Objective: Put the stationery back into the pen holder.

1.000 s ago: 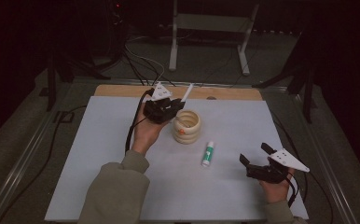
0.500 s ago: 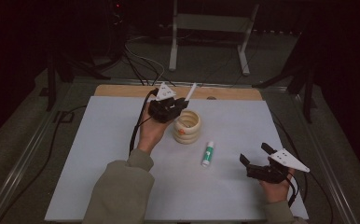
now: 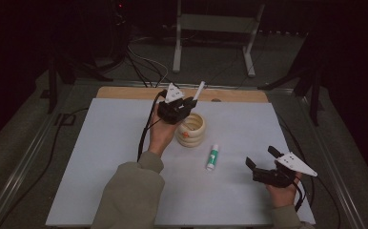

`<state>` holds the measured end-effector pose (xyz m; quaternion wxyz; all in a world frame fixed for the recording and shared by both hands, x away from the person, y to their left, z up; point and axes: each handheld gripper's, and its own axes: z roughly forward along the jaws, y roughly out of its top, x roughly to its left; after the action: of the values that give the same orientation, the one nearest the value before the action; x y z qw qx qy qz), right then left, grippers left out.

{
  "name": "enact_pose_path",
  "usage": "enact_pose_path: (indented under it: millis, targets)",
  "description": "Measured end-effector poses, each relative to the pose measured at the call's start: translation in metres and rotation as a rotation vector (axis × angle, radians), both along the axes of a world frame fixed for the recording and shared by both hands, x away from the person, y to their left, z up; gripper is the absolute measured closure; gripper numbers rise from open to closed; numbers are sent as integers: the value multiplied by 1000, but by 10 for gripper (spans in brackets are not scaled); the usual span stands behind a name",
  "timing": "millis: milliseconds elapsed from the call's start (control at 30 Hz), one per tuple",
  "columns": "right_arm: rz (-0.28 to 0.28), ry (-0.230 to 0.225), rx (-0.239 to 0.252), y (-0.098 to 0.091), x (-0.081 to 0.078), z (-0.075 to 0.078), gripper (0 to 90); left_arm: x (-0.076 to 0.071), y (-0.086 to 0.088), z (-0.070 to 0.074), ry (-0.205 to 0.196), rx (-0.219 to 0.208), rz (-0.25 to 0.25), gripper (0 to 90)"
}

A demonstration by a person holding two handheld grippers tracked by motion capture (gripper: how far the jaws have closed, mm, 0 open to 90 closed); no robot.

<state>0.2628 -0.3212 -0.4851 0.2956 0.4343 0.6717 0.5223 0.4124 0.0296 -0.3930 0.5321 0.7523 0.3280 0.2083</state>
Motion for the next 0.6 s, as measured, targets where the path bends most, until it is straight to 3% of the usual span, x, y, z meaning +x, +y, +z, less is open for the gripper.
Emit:
enact_pose_path:
  millis: [600]
  targets:
    - [1,-4,1,-1,-1,1,4,3,-19,-21,14,2,7,796]
